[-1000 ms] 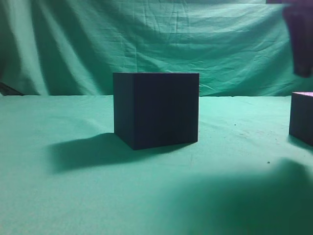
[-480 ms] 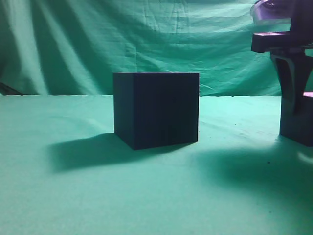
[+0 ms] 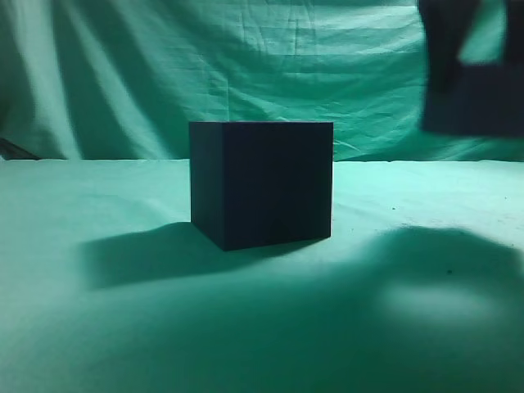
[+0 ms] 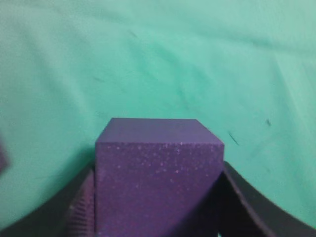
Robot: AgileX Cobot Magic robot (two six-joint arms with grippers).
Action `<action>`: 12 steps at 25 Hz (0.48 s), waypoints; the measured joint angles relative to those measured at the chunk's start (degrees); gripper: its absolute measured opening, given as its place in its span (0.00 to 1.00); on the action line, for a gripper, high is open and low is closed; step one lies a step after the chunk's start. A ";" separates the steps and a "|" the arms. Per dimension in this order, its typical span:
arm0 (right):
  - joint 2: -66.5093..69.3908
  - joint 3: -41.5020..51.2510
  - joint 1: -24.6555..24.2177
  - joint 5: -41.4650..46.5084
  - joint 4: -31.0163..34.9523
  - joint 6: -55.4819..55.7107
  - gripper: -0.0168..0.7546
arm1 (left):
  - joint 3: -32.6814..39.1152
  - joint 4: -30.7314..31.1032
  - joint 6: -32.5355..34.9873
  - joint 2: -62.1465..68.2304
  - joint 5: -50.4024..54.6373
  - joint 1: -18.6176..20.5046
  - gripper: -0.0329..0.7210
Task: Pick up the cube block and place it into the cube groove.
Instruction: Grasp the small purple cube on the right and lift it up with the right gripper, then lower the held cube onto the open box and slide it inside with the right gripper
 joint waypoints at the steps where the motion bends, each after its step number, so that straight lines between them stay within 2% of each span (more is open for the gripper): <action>1: -0.51 -2.63 0.99 1.46 1.22 -1.57 0.58 | 0.00 0.00 0.00 0.00 0.00 0.00 0.04; 4: -1.08 -9.28 5.01 5.42 5.67 -6.95 0.58 | 0.00 0.00 0.00 0.00 0.00 0.00 0.04; 5: -1.08 -12.81 8.65 7.51 9.21 -9.87 0.58 | 0.00 0.00 0.00 0.00 0.00 0.00 0.04; 7: -0.64 -15.17 11.02 8.79 11.87 -11.18 0.58 | 0.00 0.00 0.00 0.00 0.00 0.00 0.04; 12: 3.68 -18.87 15.18 9.64 13.55 -12.06 0.58 | 0.00 0.00 0.00 0.00 0.00 0.00 0.04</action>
